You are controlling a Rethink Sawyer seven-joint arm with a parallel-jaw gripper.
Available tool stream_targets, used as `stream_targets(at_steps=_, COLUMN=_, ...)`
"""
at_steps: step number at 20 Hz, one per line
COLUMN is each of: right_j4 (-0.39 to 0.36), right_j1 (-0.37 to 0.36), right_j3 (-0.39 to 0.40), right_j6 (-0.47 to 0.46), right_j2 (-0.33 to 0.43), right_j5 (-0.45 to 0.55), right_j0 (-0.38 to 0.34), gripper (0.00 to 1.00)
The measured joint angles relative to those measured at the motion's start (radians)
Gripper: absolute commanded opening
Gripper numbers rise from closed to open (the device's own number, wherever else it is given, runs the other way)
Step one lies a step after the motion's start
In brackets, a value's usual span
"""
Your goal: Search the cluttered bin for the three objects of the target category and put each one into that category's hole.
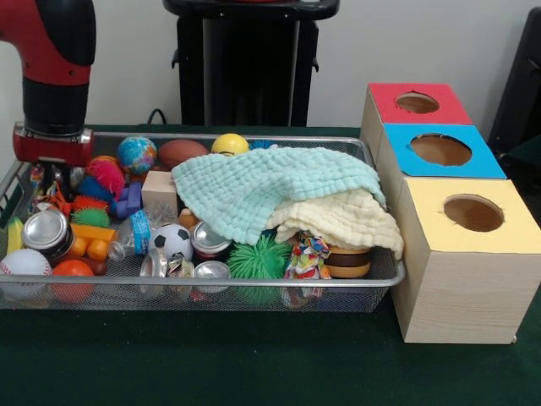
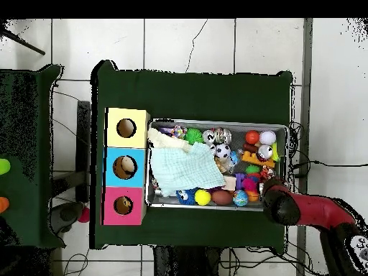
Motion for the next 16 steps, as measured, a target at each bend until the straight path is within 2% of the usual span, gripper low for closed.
stream_targets(at_steps=1, right_j4=0.035, right_j1=-0.003, right_j3=0.012, right_j6=0.000, right_j2=0.029, right_j5=0.019, right_j0=-0.025, gripper=0.00)
stream_targets(at_steps=4, right_j4=0.063, right_j1=-0.005, right_j3=0.023, right_j6=0.000, right_j2=0.054, right_j5=0.039, right_j0=-0.041, gripper=0.00)
stream_targets(at_steps=8, right_j4=0.149, right_j1=-0.013, right_j3=0.060, right_j6=0.000, right_j2=0.120, right_j5=0.105, right_j0=-0.074, gripper=0.00)
stream_targets(at_steps=11, right_j4=0.219, right_j1=-0.023, right_j3=0.086, right_j6=0.000, right_j2=0.168, right_j5=0.157, right_j0=-0.089, gripper=0.00)
stream_targets(at_steps=16, right_j4=0.299, right_j1=-0.045, right_j3=0.115, right_j6=0.000, right_j2=0.224, right_j5=0.187, right_j0=-0.098, gripper=0.00)
